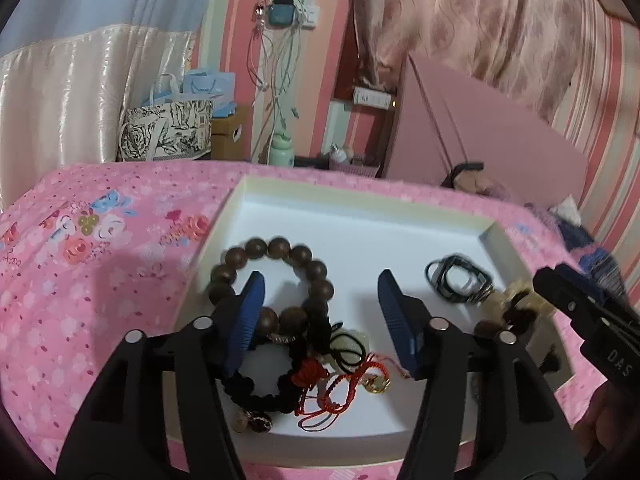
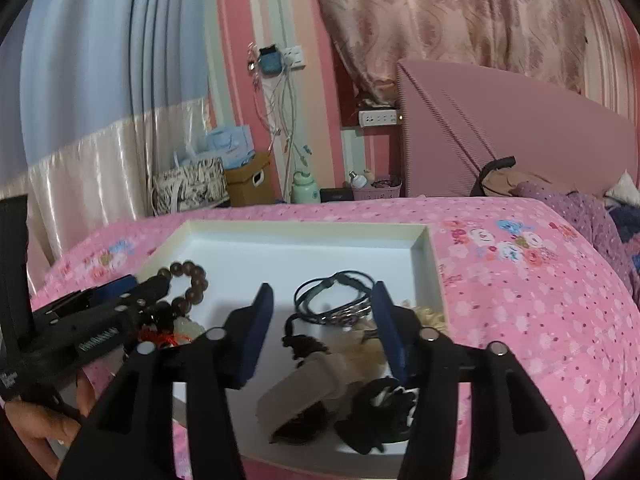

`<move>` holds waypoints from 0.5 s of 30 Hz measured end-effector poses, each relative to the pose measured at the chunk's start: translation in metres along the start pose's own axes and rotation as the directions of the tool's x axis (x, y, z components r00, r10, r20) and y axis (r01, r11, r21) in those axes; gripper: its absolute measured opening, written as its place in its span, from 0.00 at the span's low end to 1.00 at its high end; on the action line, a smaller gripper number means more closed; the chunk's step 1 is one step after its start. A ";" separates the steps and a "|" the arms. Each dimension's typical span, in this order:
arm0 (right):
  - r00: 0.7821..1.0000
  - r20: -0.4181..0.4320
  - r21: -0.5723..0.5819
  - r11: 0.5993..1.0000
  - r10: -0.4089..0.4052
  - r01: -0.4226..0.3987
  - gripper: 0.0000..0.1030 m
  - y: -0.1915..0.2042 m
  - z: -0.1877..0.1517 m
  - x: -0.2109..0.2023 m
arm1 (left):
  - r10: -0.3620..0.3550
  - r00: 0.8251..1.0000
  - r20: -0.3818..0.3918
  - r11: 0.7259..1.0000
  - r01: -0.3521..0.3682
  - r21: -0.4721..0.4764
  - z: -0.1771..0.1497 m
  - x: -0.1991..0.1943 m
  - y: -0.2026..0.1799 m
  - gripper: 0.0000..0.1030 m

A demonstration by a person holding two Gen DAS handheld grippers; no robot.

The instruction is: Organize jewelry

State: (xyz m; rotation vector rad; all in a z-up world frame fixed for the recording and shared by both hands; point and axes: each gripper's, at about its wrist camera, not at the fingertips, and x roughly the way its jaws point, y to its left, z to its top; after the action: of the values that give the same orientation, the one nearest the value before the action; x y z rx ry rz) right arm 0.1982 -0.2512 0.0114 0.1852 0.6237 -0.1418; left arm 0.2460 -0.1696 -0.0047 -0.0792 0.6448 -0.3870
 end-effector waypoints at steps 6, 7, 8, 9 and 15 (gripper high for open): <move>0.998 0.032 0.078 0.996 0.050 -0.053 0.53 -0.027 0.014 -0.018 | -0.022 1.000 0.011 0.997 0.023 -0.067 0.015 -0.017 0.013 0.67; 0.998 0.040 0.082 0.995 0.048 -0.051 0.53 -0.030 0.016 -0.021 | -0.010 1.000 0.023 0.998 0.012 -0.066 0.018 -0.022 0.014 0.67; 0.998 0.049 0.088 0.995 0.048 -0.052 0.53 -0.033 0.018 -0.024 | -0.001 0.999 0.036 0.998 0.003 -0.063 0.022 -0.028 0.014 0.67; 0.997 0.059 0.097 0.994 0.050 -0.055 0.53 -0.036 0.020 -0.028 | 0.010 0.998 0.056 0.998 -0.007 -0.059 0.026 -0.037 0.013 0.67; 0.995 0.085 0.129 0.990 0.044 -0.055 0.55 -0.051 0.025 -0.041 | 0.063 0.995 0.081 0.998 -0.065 0.022 0.025 -0.091 0.008 0.68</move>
State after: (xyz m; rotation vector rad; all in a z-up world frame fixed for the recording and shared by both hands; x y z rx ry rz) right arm 0.1702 -0.3035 0.0491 0.3208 0.5279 -0.1418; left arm 0.1973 -0.1294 0.0652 -0.0506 0.5613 -0.3285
